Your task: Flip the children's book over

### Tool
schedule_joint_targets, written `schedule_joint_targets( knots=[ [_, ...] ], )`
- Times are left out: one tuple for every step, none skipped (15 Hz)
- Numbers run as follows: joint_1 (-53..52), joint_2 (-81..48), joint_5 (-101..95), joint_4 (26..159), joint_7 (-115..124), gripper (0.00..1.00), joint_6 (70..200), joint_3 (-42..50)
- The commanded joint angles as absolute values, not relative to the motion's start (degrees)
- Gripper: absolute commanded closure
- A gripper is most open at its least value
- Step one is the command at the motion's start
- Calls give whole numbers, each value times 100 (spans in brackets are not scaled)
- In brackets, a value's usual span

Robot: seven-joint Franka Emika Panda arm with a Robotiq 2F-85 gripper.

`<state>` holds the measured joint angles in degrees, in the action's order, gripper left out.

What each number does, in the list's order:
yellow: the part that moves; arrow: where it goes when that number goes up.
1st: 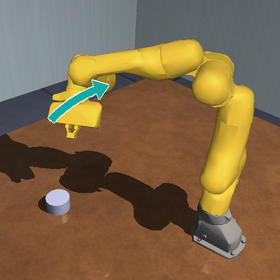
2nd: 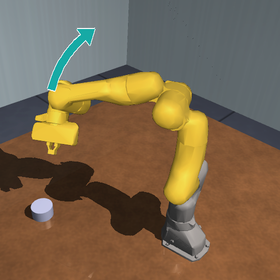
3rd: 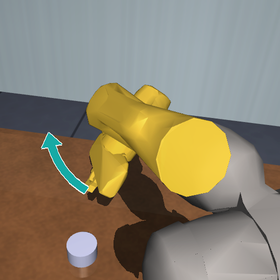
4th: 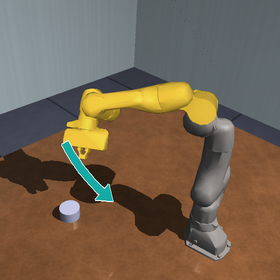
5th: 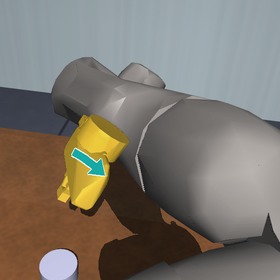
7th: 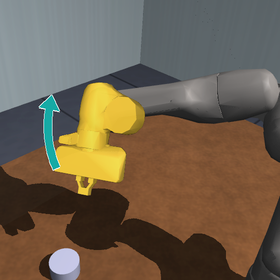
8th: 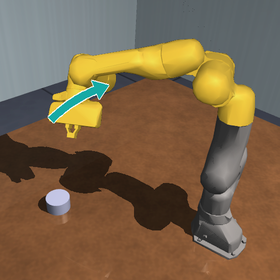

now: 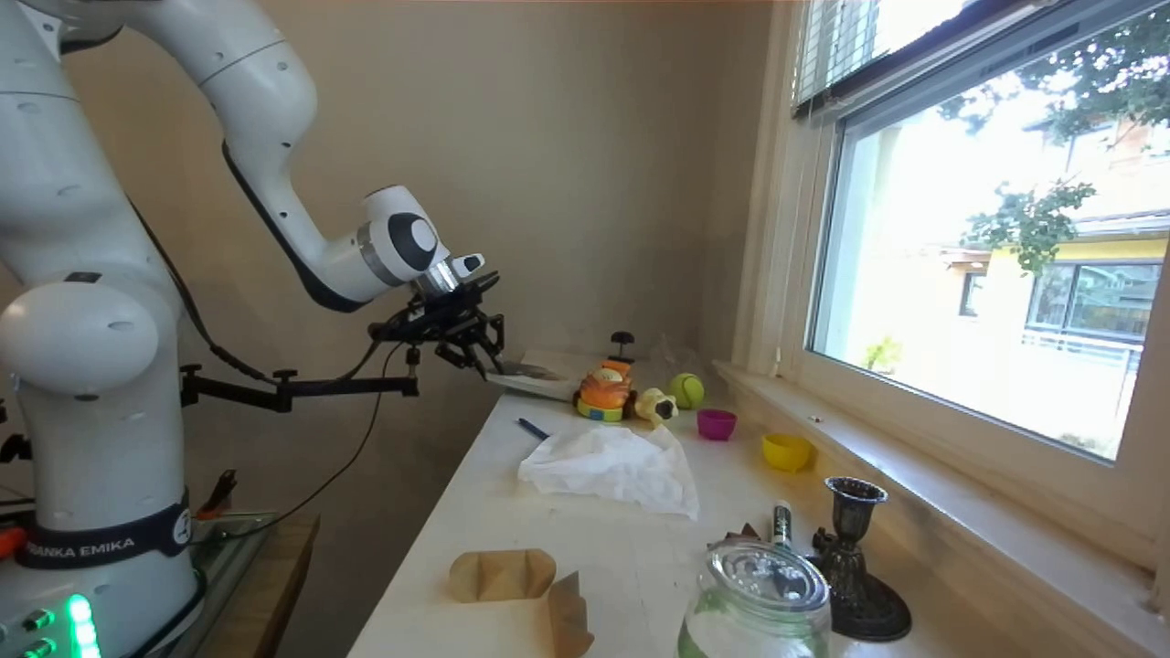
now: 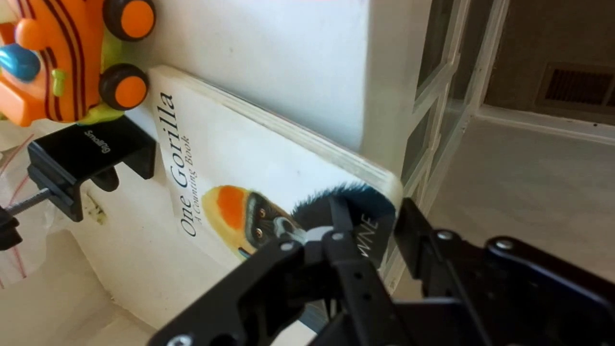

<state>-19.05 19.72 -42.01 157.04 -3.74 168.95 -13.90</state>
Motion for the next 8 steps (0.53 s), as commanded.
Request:
schedule_joint_targets(
  knots=[
    [-1978, 1876, -3566, 15316, -873, 91, 16696, -1428],
    [-1959, 1878, -3461, 15233, -954, 91, 16655, -1442],
    [-1932, 1867, -3381, 15135, -1036, 91, 16603, -1452],
    [-1906, 1853, -3305, 15047, -1123, 91, 16578, -1454],
    [-1883, 1853, -3254, 14964, -1178, 91, 16540, -1470],
    [-1853, 1840, -3220, 14889, -1222, 91, 16522, -1486],
    [-1838, 1831, -3184, 14803, -1276, 91, 16467, -1494],
    [-1811, 1807, -3186, 14739, -1293, 91, 16446, -1505]
  ],
)
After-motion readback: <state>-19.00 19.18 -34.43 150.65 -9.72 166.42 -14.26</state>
